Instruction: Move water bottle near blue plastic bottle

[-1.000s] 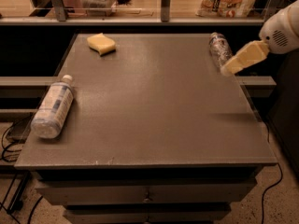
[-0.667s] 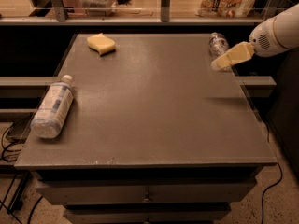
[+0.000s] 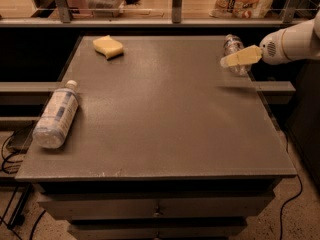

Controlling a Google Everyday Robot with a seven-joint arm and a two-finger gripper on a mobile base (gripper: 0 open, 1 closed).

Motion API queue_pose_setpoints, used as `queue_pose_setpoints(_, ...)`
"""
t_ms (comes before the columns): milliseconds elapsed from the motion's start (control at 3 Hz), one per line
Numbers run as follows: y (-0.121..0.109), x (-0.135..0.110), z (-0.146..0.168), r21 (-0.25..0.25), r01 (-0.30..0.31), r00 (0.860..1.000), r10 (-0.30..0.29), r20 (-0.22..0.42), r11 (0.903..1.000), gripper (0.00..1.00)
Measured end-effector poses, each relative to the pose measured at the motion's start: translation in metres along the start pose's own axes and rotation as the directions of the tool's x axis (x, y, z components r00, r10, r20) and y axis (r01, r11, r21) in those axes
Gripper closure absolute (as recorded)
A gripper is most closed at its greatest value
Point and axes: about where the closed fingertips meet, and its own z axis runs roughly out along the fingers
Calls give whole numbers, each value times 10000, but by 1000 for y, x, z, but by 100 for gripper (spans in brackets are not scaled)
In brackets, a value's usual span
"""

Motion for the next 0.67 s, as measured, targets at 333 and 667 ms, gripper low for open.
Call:
queue_pose_setpoints(333,-15,0,24,-52,-484,9986,485,195,9988,0)
queue_pose_setpoints(667,-22,0,40,58,-633,9978,631,194,9980,18)
